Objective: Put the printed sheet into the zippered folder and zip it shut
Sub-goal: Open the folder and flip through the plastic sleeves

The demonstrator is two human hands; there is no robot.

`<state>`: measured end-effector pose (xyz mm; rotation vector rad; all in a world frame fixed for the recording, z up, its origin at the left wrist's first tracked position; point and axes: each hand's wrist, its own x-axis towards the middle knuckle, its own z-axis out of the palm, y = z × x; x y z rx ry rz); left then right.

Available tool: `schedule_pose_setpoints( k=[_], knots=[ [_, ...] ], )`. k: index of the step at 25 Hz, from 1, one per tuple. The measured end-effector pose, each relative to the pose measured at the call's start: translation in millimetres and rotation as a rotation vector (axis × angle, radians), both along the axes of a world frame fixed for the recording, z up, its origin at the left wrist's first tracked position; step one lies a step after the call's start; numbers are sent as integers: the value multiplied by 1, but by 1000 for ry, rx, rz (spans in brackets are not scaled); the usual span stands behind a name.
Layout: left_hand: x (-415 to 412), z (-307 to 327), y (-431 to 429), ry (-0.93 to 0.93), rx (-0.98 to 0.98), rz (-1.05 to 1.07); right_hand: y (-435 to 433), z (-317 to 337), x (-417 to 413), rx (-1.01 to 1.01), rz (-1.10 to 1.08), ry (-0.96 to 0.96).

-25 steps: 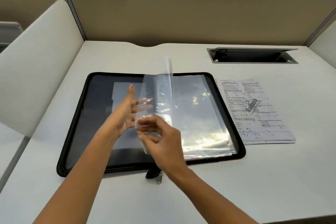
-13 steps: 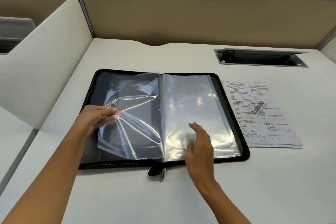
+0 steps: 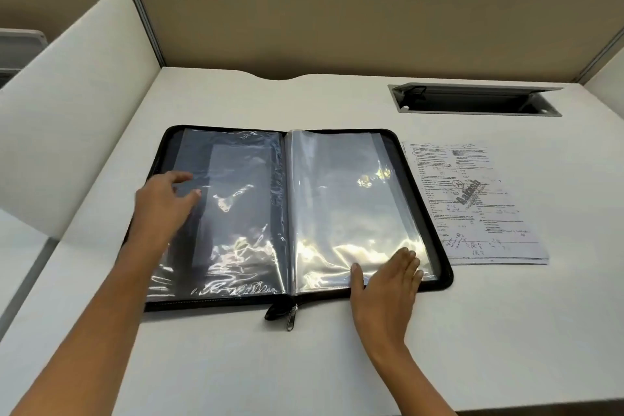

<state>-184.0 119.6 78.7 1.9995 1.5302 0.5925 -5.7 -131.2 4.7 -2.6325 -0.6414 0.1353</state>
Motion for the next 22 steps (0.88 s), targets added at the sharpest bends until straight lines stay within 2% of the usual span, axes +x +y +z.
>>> schedule_pose_setpoints(
  k=[4,7,11,13,16,19,22],
  knots=[
    [40,-9,-35,-120,-58,-140,5,8,-1,184,17,102],
    [59,-12,-49,-256,-276,-219,13,11,-12,280,132,74],
    [67,2,-47,-630,-683,-133,26,25,-36,370,524,-90],
    [61,8,-38,-674,-788,-103,34,31,-46,347,747,-146],
    [47,6,-22,-656,-823,-52,40,37,-54,309,1013,-219],
    [32,-2,-8,-675,-830,77,35,39,-54,430,1000,-100],
    [13,-7,6,-667,-837,150,24,27,-42,528,704,-34]
  ],
)
